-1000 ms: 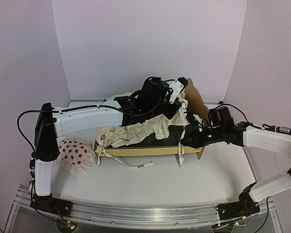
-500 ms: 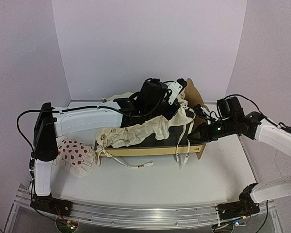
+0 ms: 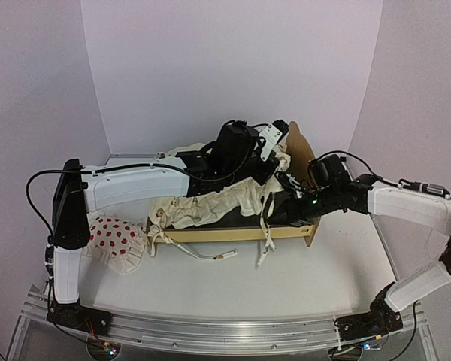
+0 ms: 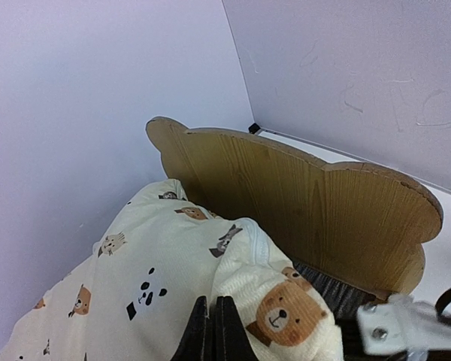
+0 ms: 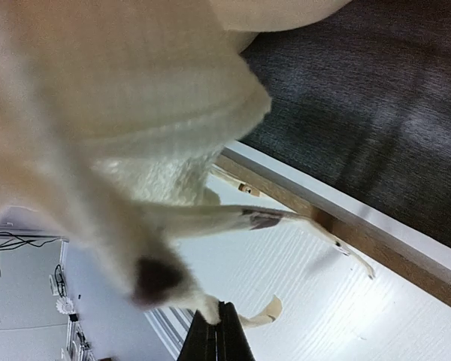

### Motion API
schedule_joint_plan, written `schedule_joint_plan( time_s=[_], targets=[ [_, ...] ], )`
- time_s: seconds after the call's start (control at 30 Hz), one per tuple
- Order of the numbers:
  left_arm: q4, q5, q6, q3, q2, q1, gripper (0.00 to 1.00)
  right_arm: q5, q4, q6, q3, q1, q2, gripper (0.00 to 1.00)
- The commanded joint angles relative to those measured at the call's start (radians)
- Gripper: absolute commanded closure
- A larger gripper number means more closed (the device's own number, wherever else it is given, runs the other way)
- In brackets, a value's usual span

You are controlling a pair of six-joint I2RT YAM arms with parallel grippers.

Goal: Set up the pet bed

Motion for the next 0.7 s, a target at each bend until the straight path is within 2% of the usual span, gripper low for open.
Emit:
schedule_joint_plan(
  time_s=[0.0,0.1,0.2,0.47,0.6,0.67],
  targets=[
    [0.047,-0.018,-0.009,0.007,-0.038,0.012,1.00,-0.021,0.127,0.065,0.025,0.044,0.078,1.00],
    [0.046,-0.020,-0.007,-0.006,-0.045,0.015,1.00,-0.005,0.126,0.063,0.018,0.048,0.082,0.92],
    [0.079,-0.015,-0.009,-0.023,-0.053,0.019,1.00,0.022,0.103,0.041,0.000,0.047,0.044,0.79],
    [0.088,0.006,-0.012,-0.046,-0.070,0.028,1.00,0.061,-0.003,-0.049,-0.105,0.047,-0.151,0.49],
    [0.085,0.036,-0.011,-0.059,-0.087,0.028,1.00,0.230,-0.052,-0.111,-0.169,0.047,-0.271,0.38],
    [0.087,0.066,-0.010,-0.068,-0.098,0.028,1.00,0.329,-0.057,-0.139,-0.194,0.047,-0.317,0.37]
  ],
)
